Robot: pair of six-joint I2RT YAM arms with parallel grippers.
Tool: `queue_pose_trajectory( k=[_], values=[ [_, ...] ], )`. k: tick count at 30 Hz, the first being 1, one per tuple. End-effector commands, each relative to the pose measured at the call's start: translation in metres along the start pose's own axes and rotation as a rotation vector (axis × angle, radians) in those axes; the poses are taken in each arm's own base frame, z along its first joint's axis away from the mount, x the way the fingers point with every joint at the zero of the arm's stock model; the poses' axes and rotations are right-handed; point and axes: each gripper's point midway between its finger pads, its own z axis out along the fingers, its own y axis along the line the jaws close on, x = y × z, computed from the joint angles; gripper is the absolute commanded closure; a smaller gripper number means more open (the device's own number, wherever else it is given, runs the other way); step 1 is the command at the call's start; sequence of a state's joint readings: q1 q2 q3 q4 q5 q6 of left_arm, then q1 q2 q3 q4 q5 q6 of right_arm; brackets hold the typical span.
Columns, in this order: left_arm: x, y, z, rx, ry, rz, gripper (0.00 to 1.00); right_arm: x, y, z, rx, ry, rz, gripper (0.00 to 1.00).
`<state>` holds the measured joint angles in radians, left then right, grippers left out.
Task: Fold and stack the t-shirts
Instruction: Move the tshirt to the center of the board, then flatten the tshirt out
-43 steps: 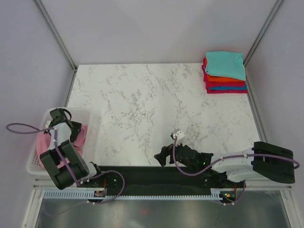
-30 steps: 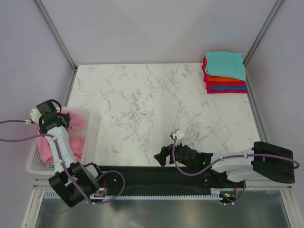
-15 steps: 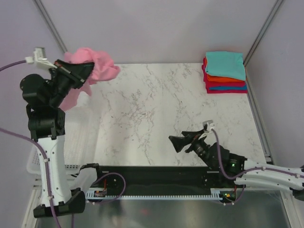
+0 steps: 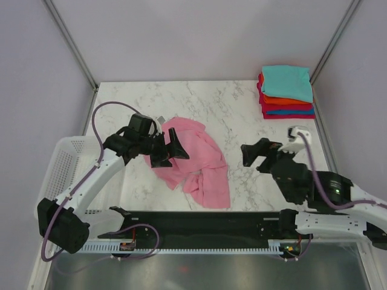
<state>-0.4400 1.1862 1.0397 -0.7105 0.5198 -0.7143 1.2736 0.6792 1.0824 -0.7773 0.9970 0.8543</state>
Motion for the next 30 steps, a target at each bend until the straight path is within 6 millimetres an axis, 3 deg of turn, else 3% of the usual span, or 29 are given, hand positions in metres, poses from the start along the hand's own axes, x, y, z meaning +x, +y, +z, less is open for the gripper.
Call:
queue_pose_trajectory(
  k=[1,2,3,5,7,10,12,13,15,23,26,30],
  values=[
    [-0.009,0.018,-0.024,-0.112,-0.142,0.108,0.00,0.043,-0.020,0.010,0.178,0.134,-0.233,0.02],
    [-0.010,0.026,-0.028,-0.151,-0.161,0.119,0.01,0.050,-0.016,0.013,0.173,0.155,-0.243,0.02],
    [-0.009,0.044,-0.030,-0.233,-0.174,0.108,0.00,0.070,-0.004,0.017,0.134,0.209,-0.240,0.02],
    [-0.004,0.060,-0.029,-0.300,-0.164,0.104,0.00,0.097,0.007,0.022,0.079,0.279,-0.240,0.02],
    [0.004,0.083,-0.027,-0.372,-0.164,0.068,0.00,0.143,0.018,0.027,0.023,0.384,-0.217,0.02],
    [0.013,0.112,-0.028,-0.464,-0.202,0.010,0.00,0.203,0.020,0.029,-0.009,0.523,-0.186,0.02],
    [0.019,0.131,-0.028,-0.523,-0.226,-0.027,0.02,0.236,0.018,0.031,-0.019,0.580,-0.175,0.02],
    [0.019,0.131,-0.027,-0.512,-0.247,-0.048,0.03,0.246,0.017,0.028,-0.026,0.613,-0.173,0.02],
    [0.030,0.141,-0.019,-0.511,-0.230,-0.090,0.07,0.261,0.010,0.028,-0.007,0.639,-0.196,0.02],
    [0.050,0.168,0.016,-0.503,-0.183,-0.182,0.10,0.275,0.007,0.027,-0.011,0.676,-0.237,0.02],
    [0.056,0.180,0.033,-0.497,-0.159,-0.201,0.11,0.297,0.005,0.025,-0.006,0.751,-0.268,0.02],
    [0.061,0.186,0.049,-0.483,-0.126,-0.209,0.18,0.309,-0.001,0.023,0.006,0.779,-0.263,0.02]
  ],
)
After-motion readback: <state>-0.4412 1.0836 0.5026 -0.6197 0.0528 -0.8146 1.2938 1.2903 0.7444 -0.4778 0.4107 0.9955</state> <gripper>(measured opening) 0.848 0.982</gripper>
